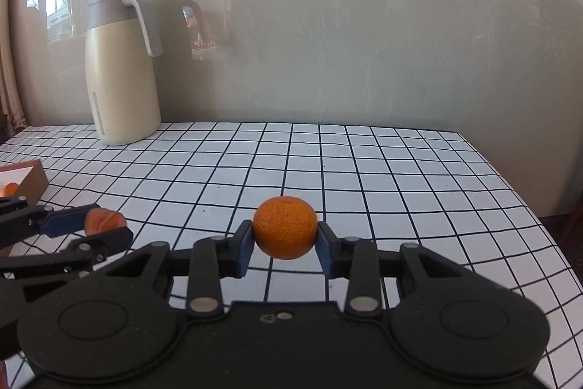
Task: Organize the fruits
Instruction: 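Carry the carrot piece and orange in both tools over the tray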
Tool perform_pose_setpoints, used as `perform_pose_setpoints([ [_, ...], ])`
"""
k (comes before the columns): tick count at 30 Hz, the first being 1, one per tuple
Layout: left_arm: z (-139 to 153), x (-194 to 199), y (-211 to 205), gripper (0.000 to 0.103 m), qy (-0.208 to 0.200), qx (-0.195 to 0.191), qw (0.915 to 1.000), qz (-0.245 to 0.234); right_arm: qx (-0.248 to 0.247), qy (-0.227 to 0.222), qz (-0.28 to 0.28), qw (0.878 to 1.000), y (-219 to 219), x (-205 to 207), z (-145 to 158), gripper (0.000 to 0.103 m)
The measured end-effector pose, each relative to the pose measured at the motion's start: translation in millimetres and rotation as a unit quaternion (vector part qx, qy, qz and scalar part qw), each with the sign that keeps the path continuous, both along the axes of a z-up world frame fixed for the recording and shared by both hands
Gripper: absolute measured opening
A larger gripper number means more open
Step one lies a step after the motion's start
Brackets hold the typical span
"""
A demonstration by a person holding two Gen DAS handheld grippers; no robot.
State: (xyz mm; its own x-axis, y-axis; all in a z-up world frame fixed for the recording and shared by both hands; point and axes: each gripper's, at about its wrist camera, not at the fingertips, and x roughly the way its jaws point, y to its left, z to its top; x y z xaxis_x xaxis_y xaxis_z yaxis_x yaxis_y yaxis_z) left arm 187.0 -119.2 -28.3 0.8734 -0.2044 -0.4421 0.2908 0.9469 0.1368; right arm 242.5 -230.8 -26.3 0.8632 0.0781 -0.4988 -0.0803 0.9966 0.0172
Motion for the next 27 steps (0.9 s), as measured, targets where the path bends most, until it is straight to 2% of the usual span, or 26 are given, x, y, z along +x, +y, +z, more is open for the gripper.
perform_pose_setpoints([
  [8,16,-41,39,0.031,-0.018,-0.005,0.9995,0.027,-0.004,-0.020,0.025,0.999,16,-39,15,0.028],
  [16,26,-75,80,0.031,-0.030,-0.008,0.9977,0.060,-0.004,-0.042,0.065,0.997,55,-67,33,0.028],
  [27,34,-109,143,0.031,-0.040,-0.015,0.9907,0.129,-0.004,-0.056,0.145,0.988,123,-77,44,0.028],
])
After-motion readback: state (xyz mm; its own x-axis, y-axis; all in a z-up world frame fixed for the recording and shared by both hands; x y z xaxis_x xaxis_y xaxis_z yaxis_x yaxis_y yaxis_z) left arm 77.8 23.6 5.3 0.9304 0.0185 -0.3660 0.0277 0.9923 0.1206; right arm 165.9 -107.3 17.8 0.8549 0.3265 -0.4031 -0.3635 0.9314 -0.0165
